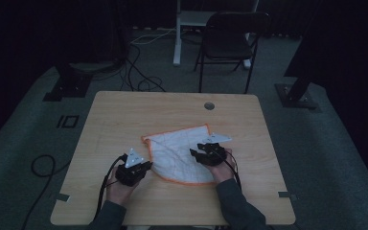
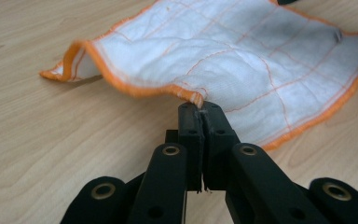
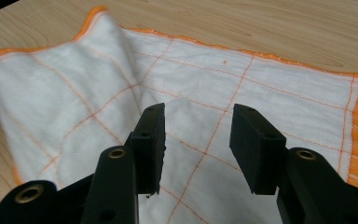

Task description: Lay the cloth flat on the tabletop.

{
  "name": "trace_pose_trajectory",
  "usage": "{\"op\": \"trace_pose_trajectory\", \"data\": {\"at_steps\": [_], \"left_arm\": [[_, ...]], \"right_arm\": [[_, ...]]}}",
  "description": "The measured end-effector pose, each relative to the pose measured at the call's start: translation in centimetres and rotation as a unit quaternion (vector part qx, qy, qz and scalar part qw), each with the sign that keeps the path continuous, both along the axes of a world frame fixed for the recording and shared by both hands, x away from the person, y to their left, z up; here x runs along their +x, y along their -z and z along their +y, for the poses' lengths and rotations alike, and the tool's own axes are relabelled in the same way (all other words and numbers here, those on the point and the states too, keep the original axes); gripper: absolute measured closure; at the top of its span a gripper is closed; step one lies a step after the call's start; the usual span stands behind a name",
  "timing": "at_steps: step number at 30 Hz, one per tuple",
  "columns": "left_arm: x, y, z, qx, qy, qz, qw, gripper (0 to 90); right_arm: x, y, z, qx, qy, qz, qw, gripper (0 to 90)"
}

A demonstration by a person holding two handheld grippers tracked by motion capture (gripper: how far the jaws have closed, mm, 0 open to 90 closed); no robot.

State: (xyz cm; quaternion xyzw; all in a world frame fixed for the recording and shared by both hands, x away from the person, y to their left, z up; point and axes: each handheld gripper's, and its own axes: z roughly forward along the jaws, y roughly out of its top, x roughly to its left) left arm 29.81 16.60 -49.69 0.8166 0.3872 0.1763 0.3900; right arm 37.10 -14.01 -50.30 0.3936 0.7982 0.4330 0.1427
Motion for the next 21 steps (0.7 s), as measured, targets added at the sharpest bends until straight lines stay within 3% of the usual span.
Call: {"op": "trace_pose_trajectory", "data": {"at_steps": [8, 15, 21], "left_arm": [[-0.5, 0.2, -0.4, 0.002, 0.005, 0.002, 1.0000, 87.2], [0.5, 1.5, -0.9, 0.013, 0.002, 0.029, 0.9995, 85.3], [1.1, 2.8, -1.3, 0.038, -0.001, 0.044, 0.9983, 84.7]], "right_arm": [[0.0, 0.1, 0.0, -0.014, 0.000, -0.005, 0.9999, 54.2], [-0.1, 0.4, -0.2, -0.015, 0.003, -0.002, 0.9999, 53.9], [-0.2, 0.6, -0.5, -0.016, 0.005, 0.000, 0.9999, 53.8]]}}
